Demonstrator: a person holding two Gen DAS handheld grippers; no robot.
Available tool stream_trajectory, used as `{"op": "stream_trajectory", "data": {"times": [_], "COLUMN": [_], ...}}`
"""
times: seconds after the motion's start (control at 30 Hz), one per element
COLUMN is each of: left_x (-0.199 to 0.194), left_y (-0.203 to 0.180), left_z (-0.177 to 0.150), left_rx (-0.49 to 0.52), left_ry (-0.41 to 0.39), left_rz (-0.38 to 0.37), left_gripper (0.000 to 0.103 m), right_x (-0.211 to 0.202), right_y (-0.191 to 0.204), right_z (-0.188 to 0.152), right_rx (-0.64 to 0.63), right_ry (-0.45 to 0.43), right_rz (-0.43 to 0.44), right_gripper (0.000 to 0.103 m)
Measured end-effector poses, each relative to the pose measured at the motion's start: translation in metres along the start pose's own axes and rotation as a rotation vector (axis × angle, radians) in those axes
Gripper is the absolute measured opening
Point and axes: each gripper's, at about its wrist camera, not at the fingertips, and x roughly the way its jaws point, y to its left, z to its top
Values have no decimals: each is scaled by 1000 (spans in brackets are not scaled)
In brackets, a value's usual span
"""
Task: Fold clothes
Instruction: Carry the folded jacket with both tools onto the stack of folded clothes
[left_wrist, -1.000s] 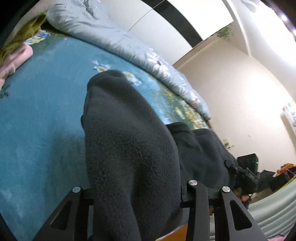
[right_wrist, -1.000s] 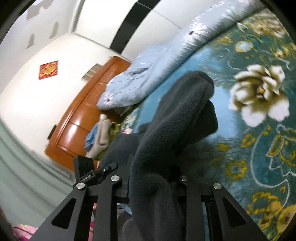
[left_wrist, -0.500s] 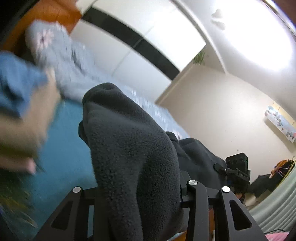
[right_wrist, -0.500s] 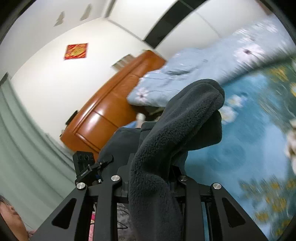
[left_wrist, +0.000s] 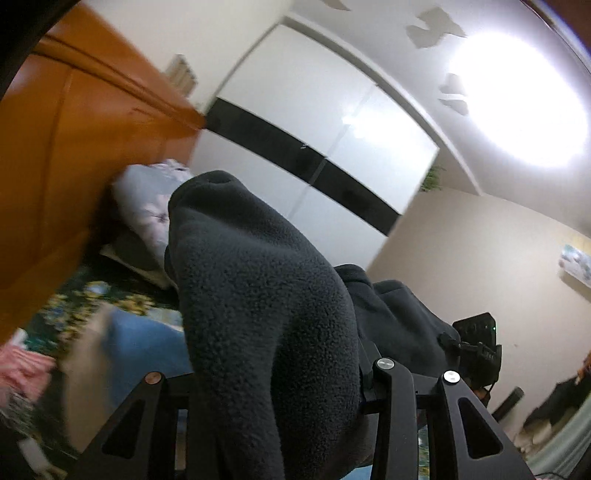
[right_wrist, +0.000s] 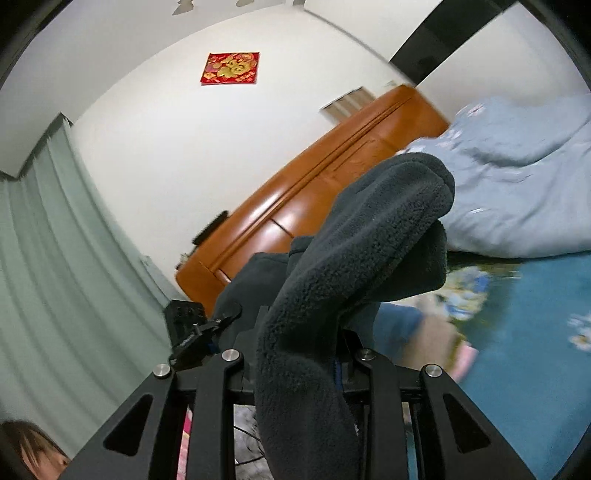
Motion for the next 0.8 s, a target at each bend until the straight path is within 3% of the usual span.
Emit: {"op": "stream_trajectory", "data": {"times": [0.1, 0.17, 0.27, 0.37, 0.47, 0.53, 0.6, 0.73, 0.8], "left_x": [6, 20, 41, 53, 69, 70, 80, 61, 54], "left_y": [48, 90, 159, 214, 217, 212, 222, 220, 217], "left_z": [6, -8, -39, -69, -88, -98, -99, -92, -89], "left_rx": [12, -32, -184, -348, -314, -282, -321, -361, -391], "left_ry": [10, 33, 74, 114, 109, 97, 95, 92, 118], "left_rz": [58, 88, 157, 181, 169, 180, 179, 181, 175], "left_gripper": [42, 42, 42, 47, 52, 56, 57, 57, 58], "right_x": [59, 92, 132, 140, 135, 138, 139, 140, 134], "right_y": [-27, -51, -100, -147, -178, -179, -180, -176, -170], "right_z": [-3, -15, -44, -70, -82, -83, -81, -73, -68], "right_rx": [36, 74, 164, 254, 349, 338, 333, 324, 302], "right_ry": [41, 66, 124, 136, 119, 118, 120, 138, 146], "right_rz": [28, 30, -6, -50, 0, -21, -38, -79, -120], "right_gripper": [28, 28, 28, 28, 30, 31, 31, 33, 40]}}
